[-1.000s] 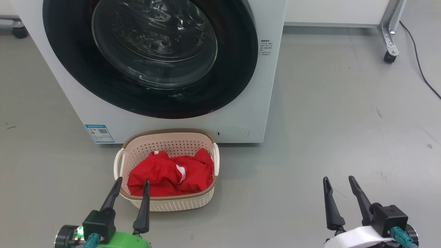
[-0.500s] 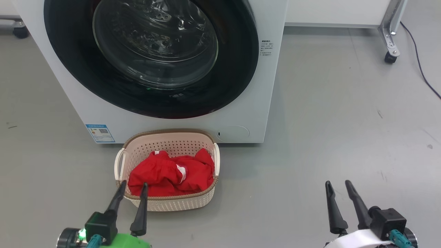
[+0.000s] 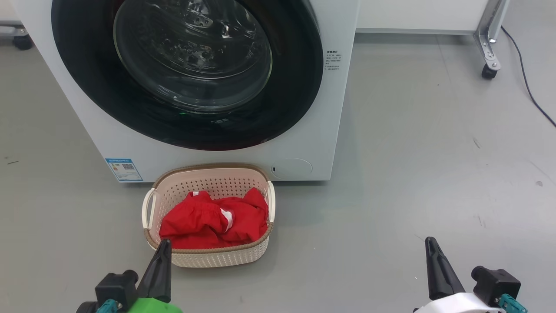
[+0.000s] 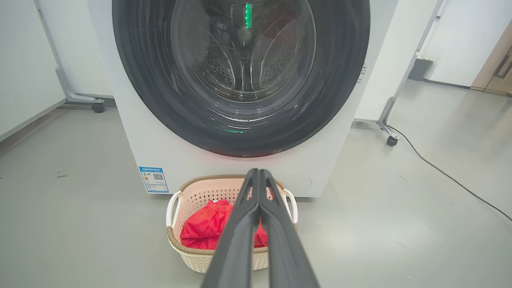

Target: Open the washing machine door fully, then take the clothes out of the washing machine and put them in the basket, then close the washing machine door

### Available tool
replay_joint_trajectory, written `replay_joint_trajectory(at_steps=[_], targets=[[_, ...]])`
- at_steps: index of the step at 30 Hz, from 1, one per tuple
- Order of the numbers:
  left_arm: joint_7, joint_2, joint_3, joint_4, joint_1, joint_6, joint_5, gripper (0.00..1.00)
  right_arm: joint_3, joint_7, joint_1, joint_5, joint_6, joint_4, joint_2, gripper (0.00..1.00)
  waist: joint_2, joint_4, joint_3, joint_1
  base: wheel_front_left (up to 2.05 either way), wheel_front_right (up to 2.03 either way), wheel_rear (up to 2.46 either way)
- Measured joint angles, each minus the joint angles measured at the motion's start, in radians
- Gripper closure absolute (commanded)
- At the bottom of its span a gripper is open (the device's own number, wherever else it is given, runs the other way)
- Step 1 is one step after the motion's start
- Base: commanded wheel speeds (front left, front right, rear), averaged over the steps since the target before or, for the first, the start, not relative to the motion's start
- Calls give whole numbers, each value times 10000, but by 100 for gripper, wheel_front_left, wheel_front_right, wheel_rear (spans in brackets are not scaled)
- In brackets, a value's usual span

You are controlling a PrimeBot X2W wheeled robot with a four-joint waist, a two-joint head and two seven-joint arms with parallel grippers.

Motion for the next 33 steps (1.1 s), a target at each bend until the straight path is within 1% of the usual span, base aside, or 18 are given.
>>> replay_joint_trajectory(at_steps=[8, 10, 16, 20, 23, 33], targets=[[309, -6, 259, -17, -11, -92, -1396, 100, -320, 282, -31, 1212, 46, -8, 59, 100, 0, -52, 0, 0, 0, 0, 0], [357, -6, 322, -17, -14, -100, -1599, 100, -378, 307, -34, 1496, 109, -6, 71, 100, 0, -65, 0, 0, 0, 0, 0], [552, -15, 500, -19, -27, -180, -2351, 100, -573, 529, -123, 2257, 125, 21, 71, 100, 0, -105, -2, 0, 0, 0, 0], [742, -17, 629, -15, -36, -205, -2894, 100, -688, 652, -274, 2792, 205, 56, 61, 100, 0, -132, -3, 0, 0, 0, 0], [861, -17, 688, -13, -58, -278, -3342, 100, -771, 738, -288, 3177, 211, 98, 52, 100, 0, -152, -4, 0, 0, 0, 0], [1197, -15, 993, 38, -90, -454, -4661, 100, -1064, 1093, -537, 4493, 387, 261, 17, 100, 0, -220, -10, 0, 0, 0, 0]])
